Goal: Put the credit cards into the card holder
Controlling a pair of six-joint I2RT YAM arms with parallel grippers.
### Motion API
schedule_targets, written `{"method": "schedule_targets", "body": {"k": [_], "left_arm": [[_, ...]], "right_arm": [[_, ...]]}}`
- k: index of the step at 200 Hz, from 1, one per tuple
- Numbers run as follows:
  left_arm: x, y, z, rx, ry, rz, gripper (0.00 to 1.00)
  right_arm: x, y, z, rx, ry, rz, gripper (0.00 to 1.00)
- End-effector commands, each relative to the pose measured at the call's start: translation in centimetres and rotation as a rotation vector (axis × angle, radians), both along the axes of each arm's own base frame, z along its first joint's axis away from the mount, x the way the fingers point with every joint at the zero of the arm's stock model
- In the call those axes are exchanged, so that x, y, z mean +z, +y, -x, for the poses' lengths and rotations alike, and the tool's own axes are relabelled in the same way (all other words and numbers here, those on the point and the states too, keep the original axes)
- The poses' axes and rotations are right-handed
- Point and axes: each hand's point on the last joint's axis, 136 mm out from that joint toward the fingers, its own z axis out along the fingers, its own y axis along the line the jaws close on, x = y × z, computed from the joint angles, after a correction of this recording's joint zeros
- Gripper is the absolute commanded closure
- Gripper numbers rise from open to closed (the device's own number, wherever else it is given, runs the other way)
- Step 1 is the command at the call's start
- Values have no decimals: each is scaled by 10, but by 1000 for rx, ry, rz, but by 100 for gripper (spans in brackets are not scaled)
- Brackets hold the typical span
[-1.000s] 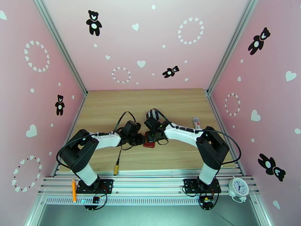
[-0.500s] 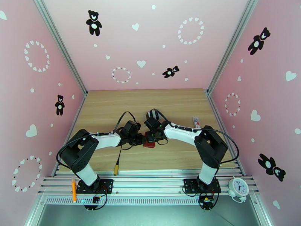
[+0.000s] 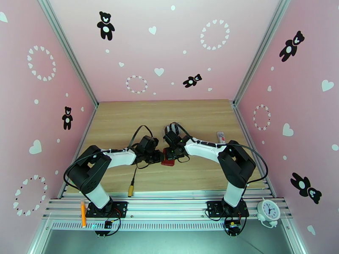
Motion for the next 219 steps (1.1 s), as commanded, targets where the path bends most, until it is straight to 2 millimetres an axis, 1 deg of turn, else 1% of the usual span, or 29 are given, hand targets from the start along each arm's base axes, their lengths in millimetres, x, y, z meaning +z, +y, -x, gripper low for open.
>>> {"method": "schedule_targets", "body": {"k": [1,55,79,130,172,219], "left_arm": [[-8,0,2,8,12,-11,77],[-8,0,2,7,13,-13,77],[-8,0,2,8,14,-15,77],[-9,0,2,5,15,-16,77],[-9,0,2,2,14,-17,77],[-9,1,2,1,13,-23,77]], "right_arm": [[1,-1,4,-4,13,-13,100],[-3,3,5,-1,23,-29,100],[-8,-3,3,-9,28,-9,100],[-19,-13,7,-23,56,13,100],[-26,-15,9,-23,75,17,100],[-31,-28,6,-57,92,16,100]]}}
